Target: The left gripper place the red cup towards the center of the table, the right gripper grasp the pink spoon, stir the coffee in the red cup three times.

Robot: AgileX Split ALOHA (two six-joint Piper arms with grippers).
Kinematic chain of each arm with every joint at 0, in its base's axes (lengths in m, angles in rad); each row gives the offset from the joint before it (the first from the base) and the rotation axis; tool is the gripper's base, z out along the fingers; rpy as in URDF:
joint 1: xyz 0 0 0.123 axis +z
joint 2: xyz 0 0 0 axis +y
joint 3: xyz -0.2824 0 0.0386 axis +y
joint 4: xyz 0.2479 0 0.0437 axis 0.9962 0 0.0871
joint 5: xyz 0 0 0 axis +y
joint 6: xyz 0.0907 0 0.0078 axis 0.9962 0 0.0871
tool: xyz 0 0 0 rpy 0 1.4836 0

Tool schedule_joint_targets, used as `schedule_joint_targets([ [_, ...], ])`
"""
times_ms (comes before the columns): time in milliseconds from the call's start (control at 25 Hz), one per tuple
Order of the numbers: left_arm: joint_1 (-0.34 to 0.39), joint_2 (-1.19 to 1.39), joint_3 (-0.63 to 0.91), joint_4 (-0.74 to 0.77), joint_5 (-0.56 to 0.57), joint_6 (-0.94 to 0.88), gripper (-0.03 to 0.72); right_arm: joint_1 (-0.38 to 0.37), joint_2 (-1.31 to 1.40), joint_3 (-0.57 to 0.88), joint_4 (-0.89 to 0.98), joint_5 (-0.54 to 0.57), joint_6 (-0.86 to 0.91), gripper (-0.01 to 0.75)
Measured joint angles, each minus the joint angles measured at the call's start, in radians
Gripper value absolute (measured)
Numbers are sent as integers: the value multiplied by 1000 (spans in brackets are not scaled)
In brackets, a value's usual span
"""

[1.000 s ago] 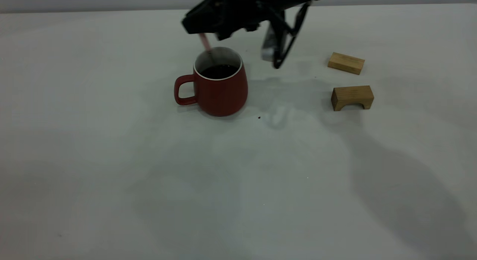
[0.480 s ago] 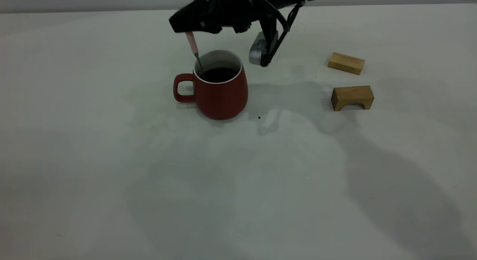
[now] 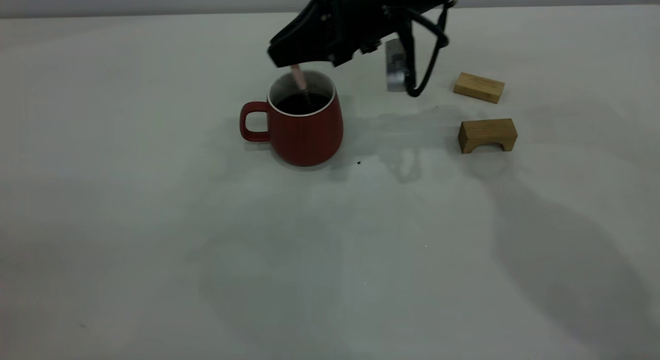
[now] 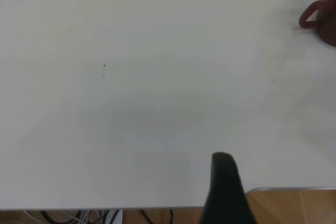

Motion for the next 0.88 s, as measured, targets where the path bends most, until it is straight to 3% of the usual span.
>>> schedule_joint_targets([
  [200,0,0,0,0,0,-5,595,9,0,0,-8,-21,-70,142],
  [320,0,0,0,0,0,0,595,-2,-1,-1,-33,-12,-191,184],
  [520,0,0,0,0,0,0,595,-8,-45,-1,-202,-6,-408,419],
  [680,0,0,0,0,0,-5,595,-9,-158,-1,-347,72,-508,602],
  [760,0,0,0,0,0,-5,595,-9,-229,-1,-446,110,-521,637],
  [880,0,0,0,0,0,-5,595,-9,-343,-1,-675,195,-525,632],
])
